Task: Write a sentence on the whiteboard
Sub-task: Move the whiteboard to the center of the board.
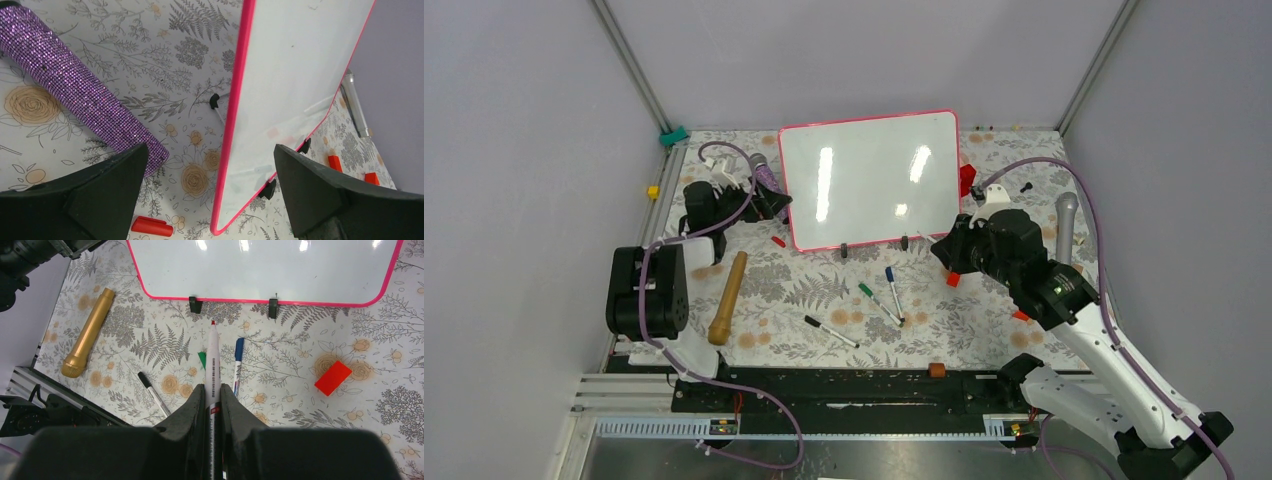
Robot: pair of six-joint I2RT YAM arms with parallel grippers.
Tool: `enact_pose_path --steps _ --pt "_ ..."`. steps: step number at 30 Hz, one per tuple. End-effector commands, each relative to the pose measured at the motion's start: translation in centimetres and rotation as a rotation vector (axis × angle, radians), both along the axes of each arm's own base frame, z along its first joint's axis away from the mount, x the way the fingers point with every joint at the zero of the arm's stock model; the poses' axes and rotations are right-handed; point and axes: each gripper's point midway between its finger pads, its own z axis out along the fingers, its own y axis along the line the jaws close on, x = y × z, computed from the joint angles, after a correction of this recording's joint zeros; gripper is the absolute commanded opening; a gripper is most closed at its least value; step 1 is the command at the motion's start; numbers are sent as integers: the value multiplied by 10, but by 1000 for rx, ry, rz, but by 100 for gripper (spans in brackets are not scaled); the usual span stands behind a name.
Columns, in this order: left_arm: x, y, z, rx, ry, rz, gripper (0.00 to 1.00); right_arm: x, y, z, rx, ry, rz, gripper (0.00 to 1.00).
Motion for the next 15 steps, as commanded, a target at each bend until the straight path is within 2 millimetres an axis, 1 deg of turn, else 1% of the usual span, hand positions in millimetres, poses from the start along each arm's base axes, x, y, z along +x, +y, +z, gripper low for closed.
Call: enact_pose_path --steps 1,6,12,15 --pt "12 -2 8 -4 -51 -41 99 -2 0 22 38 -44 1 0" --pt "15 -7 3 -26 -43 -64 99 -2 -3 24 36 -59 -6 0" --pt "19 -23 2 -89 -44 -146 99 -1 -2 26 32 -62 1 0" --pt "18 -26 2 -103 -40 -168 99 -1 -2 26 29 -66 5 0"
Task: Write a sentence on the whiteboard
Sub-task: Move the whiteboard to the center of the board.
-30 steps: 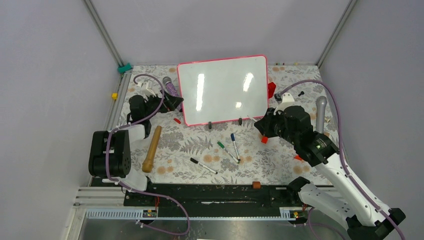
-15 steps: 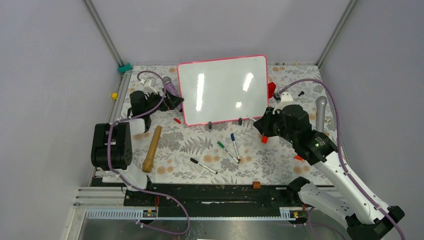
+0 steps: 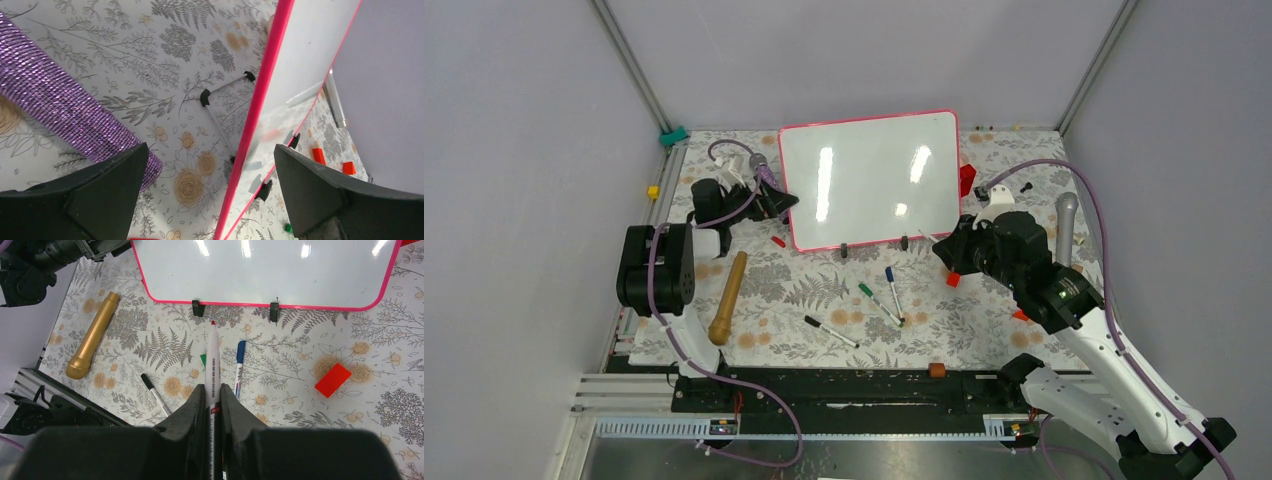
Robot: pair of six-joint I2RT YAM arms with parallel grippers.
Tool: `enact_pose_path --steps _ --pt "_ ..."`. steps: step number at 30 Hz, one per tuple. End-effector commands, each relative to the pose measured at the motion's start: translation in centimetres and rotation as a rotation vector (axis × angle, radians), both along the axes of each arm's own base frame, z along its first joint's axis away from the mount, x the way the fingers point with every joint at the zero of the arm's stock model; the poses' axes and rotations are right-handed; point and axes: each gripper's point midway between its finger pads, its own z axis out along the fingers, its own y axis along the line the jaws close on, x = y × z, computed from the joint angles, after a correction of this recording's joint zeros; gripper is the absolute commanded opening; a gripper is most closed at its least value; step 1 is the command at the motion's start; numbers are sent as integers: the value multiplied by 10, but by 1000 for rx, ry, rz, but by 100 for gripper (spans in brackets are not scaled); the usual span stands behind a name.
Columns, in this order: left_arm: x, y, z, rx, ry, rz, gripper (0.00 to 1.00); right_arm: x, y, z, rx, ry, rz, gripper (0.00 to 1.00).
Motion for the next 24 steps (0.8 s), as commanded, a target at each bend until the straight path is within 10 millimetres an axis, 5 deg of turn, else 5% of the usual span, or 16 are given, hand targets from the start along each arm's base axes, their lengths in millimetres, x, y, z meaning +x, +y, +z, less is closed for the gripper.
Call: enact_pose_path --steps 1,24 --pt "4 -11 29 -33 -120 -82 99 3 0 19 12 -47 6 0" --pt "-45 -33 17 -35 -71 -198 97 0 -1 20 -4 -65 29 0"
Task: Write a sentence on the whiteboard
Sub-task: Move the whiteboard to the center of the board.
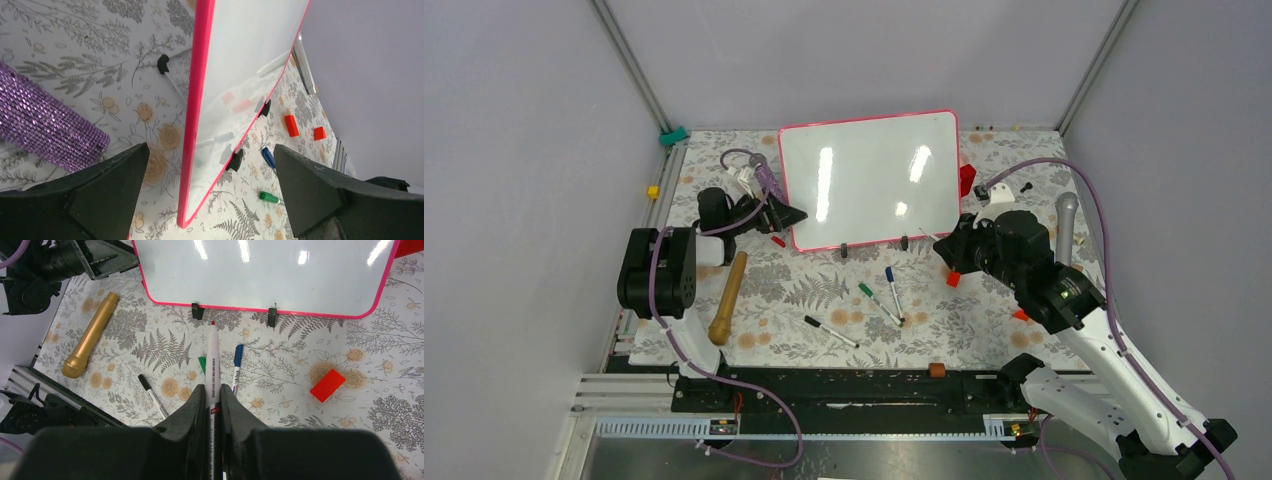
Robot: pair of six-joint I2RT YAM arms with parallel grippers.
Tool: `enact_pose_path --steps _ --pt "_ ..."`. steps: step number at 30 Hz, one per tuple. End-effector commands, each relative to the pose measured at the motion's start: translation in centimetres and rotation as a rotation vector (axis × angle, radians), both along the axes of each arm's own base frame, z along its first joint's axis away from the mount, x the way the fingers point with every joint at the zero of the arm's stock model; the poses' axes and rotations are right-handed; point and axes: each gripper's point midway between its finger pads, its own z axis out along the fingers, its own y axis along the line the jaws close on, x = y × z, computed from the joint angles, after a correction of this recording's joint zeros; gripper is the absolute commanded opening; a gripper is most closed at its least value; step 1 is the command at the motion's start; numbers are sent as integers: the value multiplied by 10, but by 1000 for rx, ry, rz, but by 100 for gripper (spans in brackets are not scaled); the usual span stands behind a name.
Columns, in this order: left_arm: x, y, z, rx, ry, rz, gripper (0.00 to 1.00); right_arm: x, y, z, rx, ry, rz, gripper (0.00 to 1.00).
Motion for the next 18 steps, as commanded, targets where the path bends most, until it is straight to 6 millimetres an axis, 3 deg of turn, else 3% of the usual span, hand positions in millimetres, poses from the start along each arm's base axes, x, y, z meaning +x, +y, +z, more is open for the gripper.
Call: enact_pose_path --steps 1,6,18 --pt "-15 -5 19 24 -91 -42 96 -1 0 14 15 -35 13 0" --pt "-33 -7 15 30 -78 -40 91 -4 5 10 24 -14 39 0" --pt "-53 -19 9 30 -47 -71 91 -5 9 3 29 15 50 0"
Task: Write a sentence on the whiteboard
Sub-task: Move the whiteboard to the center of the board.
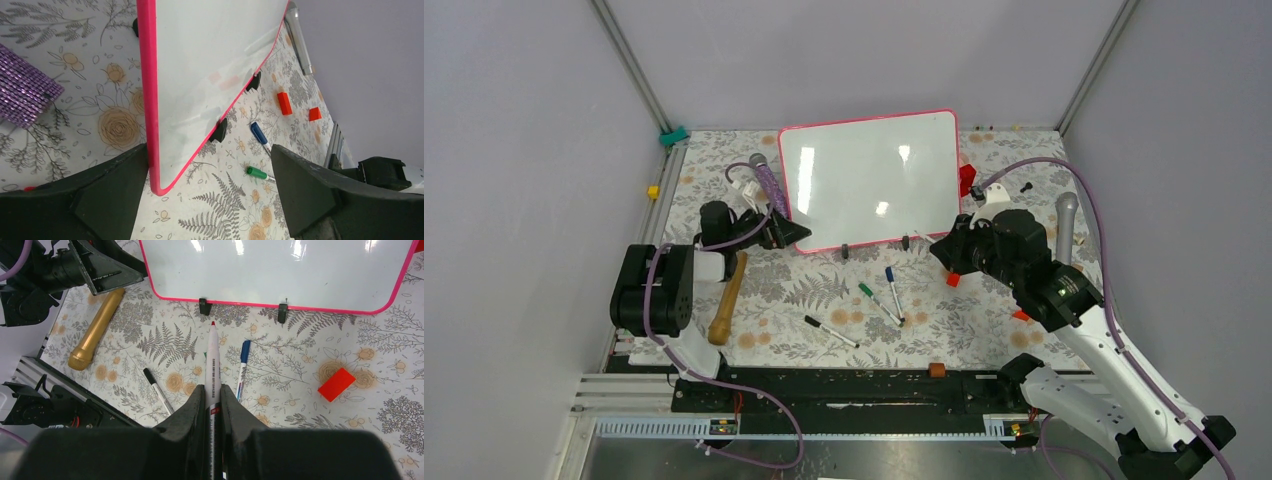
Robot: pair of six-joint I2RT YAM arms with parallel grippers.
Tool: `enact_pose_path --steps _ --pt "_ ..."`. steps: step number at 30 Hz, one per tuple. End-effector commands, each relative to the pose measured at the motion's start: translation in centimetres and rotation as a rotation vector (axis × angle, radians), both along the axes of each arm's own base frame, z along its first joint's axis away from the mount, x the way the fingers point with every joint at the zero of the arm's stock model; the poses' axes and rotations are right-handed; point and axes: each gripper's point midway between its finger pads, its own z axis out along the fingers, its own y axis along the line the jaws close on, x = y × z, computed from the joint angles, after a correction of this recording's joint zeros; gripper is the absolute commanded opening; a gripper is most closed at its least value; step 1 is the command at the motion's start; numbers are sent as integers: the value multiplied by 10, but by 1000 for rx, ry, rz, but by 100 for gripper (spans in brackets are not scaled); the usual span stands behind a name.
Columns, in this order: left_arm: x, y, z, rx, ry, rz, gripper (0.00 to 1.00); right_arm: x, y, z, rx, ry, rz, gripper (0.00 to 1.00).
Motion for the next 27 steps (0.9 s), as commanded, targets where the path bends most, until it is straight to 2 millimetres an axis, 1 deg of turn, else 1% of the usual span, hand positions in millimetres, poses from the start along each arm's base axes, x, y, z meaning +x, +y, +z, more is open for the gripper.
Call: enact_pose_path --steps 1,14,18,19,21,24,27 --pt "-8 -7 14 10 -67 -41 91 -1 2 6 19 -5 12 0" --pt "-24 -16 13 31 -58 -54 91 -2 1 3 11 -6 12 0" --pt "-19 -10 8 97 -39 -30 88 -2 2 3 9 -3 13 0" --pt "-17 -10 9 102 -39 -27 89 -1 2 3 9 -3 12 0" --pt "-14 -10 11 101 -44 -23 94 0 3 4 10 0 14 0" --pt "-9 -6 13 118 -51 5 95 1 4 6 11 -3 15 0" --pt "-5 -3 11 154 -46 10 98 2 4 6 10 -2 12 0"
